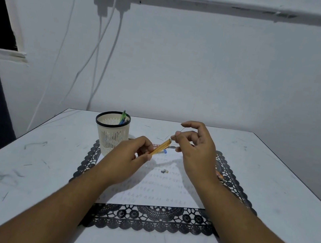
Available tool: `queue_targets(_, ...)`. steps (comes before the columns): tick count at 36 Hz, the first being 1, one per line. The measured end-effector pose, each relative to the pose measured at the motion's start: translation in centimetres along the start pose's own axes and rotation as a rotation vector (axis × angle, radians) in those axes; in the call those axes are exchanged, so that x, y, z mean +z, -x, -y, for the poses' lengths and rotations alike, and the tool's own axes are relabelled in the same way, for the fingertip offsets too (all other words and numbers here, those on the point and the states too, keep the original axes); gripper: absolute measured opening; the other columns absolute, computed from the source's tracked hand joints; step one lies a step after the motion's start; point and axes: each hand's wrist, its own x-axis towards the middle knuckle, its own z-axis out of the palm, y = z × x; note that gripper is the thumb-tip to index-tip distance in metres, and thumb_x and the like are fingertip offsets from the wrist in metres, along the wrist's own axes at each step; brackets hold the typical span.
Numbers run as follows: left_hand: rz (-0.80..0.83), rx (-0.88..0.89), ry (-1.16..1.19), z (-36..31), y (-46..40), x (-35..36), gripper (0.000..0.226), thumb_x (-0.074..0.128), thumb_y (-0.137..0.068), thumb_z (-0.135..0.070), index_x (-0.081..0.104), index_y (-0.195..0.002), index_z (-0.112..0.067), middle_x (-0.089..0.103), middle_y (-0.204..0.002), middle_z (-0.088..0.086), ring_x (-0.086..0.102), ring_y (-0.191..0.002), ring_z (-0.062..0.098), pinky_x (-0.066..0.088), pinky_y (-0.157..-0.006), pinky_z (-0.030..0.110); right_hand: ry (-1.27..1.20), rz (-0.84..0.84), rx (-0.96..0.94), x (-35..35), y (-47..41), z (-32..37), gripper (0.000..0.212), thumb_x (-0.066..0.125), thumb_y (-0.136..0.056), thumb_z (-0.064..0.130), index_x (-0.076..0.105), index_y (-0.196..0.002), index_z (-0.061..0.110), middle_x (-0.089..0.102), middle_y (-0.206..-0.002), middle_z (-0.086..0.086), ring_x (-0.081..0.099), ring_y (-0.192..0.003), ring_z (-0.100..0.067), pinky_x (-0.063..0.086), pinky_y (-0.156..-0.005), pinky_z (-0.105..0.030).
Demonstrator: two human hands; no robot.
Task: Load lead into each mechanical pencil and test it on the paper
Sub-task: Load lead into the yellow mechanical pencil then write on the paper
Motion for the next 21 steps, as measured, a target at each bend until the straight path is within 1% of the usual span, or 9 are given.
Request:
queue_targets(1,0.0,0.0,0.004,0.0,-0.1,0.0,0.013,0.065,-0.1,-0.021,0.064,-0.1,-0.034,0.068,-0.093,-0.013,0.058,-0.078,-0.001,0.042,-0.068,0.015,0.001,0.004,-0.001,0.0,0.0,0.0,0.017,0.067,-0.1,0.008,0.064,-0.11,0.022,0.076,-0.082,-0.007,0.075,-0.091,-0.014,0.06,-0.069,-0.026)
queue_targets(5,-0.002,-0.001,0.026,0.3,-0.1,0.0,0.014,0.065,-0.1,-0.022,0.064,-0.101,-0.036,0.068,-0.093,-0.014,0.061,-0.082,0.003,0.046,-0.071,0.021,0.025,0.002,-0.01,-0.1,0.1,0.0,0.016,0.069,-0.099,0.012,0.065,-0.106,0.026,0.076,-0.081,-0.001,0.075,-0.091,-0.016,0.062,-0.073,-0.036)
queue_targets(6,-0.004,0.0,0.03,0.3,-0.1,0.1,0.014,0.065,-0.1,-0.022,0.064,-0.101,-0.036,0.068,-0.093,-0.014,0.061,-0.082,0.003,0.045,-0.071,0.02,0.027,-0.001,-0.006,-0.1,0.1,-0.1,0.015,0.069,-0.098,0.013,0.067,-0.105,0.026,0.075,-0.081,0.0,0.075,-0.09,-0.018,0.062,-0.072,-0.038)
queue_targets(9,-0.006,-0.002,0.035,0.2,-0.1,0.1,0.014,0.065,-0.1,-0.023,0.064,-0.101,-0.036,0.068,-0.093,-0.014,0.06,-0.078,0.001,0.043,-0.068,0.017,0.086,-0.006,-0.01,-0.1,0.0,-0.5,0.009,0.071,-0.095,0.02,0.072,-0.098,0.029,0.075,-0.084,0.004,0.073,-0.083,-0.021,0.062,-0.073,-0.055)
queue_targets(13,-0.016,-0.002,0.053,0.3,-0.3,0.0,0.014,0.066,-0.1,-0.021,0.065,-0.1,-0.036,0.068,-0.091,-0.014,0.061,-0.082,0.002,0.043,-0.069,0.015,0.159,0.014,-0.022,0.0,-0.2,-1.1,0.01,0.072,-0.094,0.022,0.074,-0.089,0.03,0.075,-0.087,0.007,0.071,-0.09,-0.015,0.06,-0.077,-0.059)
queue_targets(15,-0.018,-0.006,0.058,0.4,-0.3,0.0,0.014,0.066,-0.1,-0.022,0.065,-0.099,-0.036,0.068,-0.091,-0.016,0.062,-0.085,0.003,0.045,-0.071,0.017,0.193,0.035,-0.031,0.0,-0.2,-1.3,0.012,0.073,-0.095,0.02,0.075,-0.087,0.029,0.075,-0.087,0.008,0.07,-0.09,-0.013,0.06,-0.077,-0.055)
queue_targets(17,-0.016,-0.007,0.061,0.5,-0.3,0.1,0.014,0.066,-0.1,-0.022,0.065,-0.099,-0.036,0.067,-0.091,-0.019,0.062,-0.085,0.004,0.046,-0.072,0.02,0.222,0.054,-0.046,-0.1,-0.1,-1.4,0.012,0.072,-0.096,0.02,0.075,-0.087,0.027,0.075,-0.086,0.008,0.07,-0.089,-0.011,0.058,-0.072,-0.043)
queue_targets(19,-0.016,-0.009,0.069,0.6,-0.3,0.1,0.014,0.066,-0.1,-0.021,0.065,-0.099,-0.035,0.067,-0.09,-0.019,0.062,-0.084,0.003,0.045,-0.072,0.021,0.241,0.069,-0.059,-0.2,-0.1,-1.5,0.012,0.071,-0.097,0.019,0.076,-0.088,0.025,0.075,-0.085,0.008,0.069,-0.087,-0.009,0.049,-0.069,-0.026)
queue_targets(21,-0.018,-0.01,0.074,0.6,-0.3,0.1,0.014,0.066,-0.1,-0.021,0.065,-0.099,-0.035,0.068,-0.089,-0.017,0.062,-0.084,0.003,0.045,-0.072,0.02,0.248,0.082,-0.068,-0.2,-0.2,-1.5,0.013,0.07,-0.098,0.019,0.077,-0.088,0.022,0.075,-0.084,0.008,0.069,-0.086,-0.009,0.046,-0.068,-0.021)
